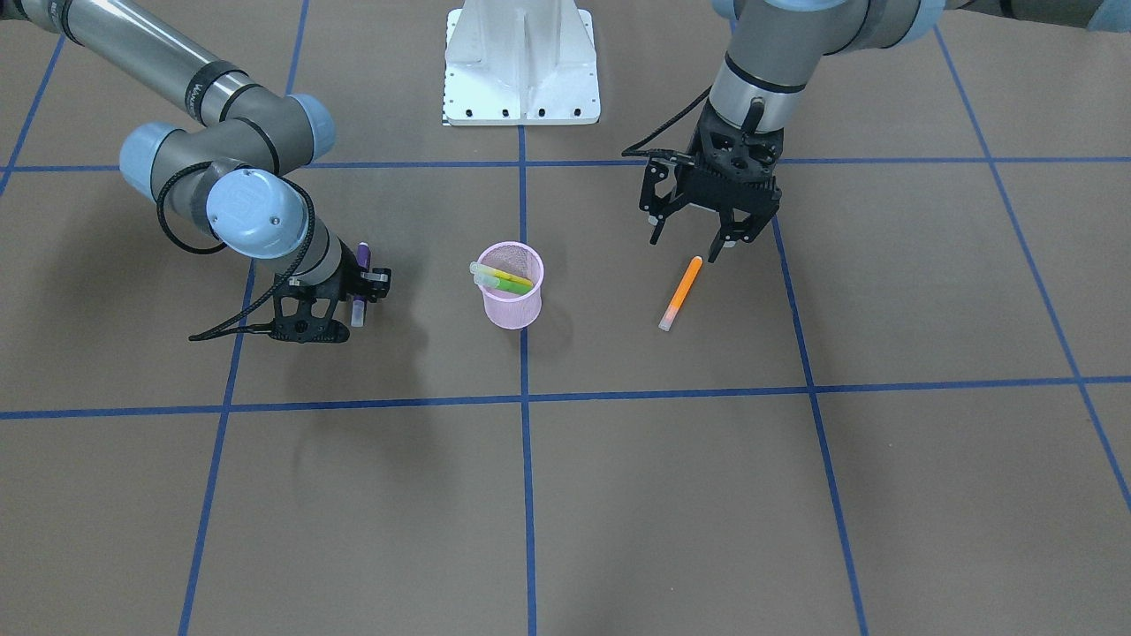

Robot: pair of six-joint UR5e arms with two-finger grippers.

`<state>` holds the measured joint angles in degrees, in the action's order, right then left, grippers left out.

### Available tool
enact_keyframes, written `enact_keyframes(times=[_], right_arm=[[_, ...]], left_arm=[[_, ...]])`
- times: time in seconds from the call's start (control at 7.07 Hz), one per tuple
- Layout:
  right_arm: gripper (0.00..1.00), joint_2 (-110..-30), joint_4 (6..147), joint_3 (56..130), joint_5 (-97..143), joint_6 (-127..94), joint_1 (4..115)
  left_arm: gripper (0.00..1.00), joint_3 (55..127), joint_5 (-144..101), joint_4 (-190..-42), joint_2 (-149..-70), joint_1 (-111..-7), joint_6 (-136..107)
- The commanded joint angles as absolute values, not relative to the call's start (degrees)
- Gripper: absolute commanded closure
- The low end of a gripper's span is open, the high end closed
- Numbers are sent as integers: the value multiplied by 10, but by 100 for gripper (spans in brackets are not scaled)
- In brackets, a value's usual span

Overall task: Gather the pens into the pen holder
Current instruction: 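Grasp the purple marker with the right gripper, then lift the purple marker and carry it over the cup with the right gripper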

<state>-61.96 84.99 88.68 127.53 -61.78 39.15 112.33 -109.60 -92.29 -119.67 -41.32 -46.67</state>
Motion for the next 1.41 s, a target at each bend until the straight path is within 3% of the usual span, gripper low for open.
enact_keyframes(times=[0.0, 0.14, 0.28, 0.71, 1.27], right_arm=[[54, -620, 850, 887, 1275, -618, 389], [62, -621, 850, 887, 1275, -619, 389], [96, -621, 850, 887, 1275, -619, 389], [100, -614, 850, 896, 1281, -620, 400], [100, -611, 856, 1037, 1098, -781, 387]], left_arm=[[27, 1126, -1096, -923, -1196, -414, -467], [27, 1126, -1096, -923, -1196, -414, -467], [27, 1126, -1096, -923, -1196, -413, -467], [27, 1126, -1096, -923, -1196, -414, -467], [27, 1124, -1097, -925, -1196, -413, -463]])
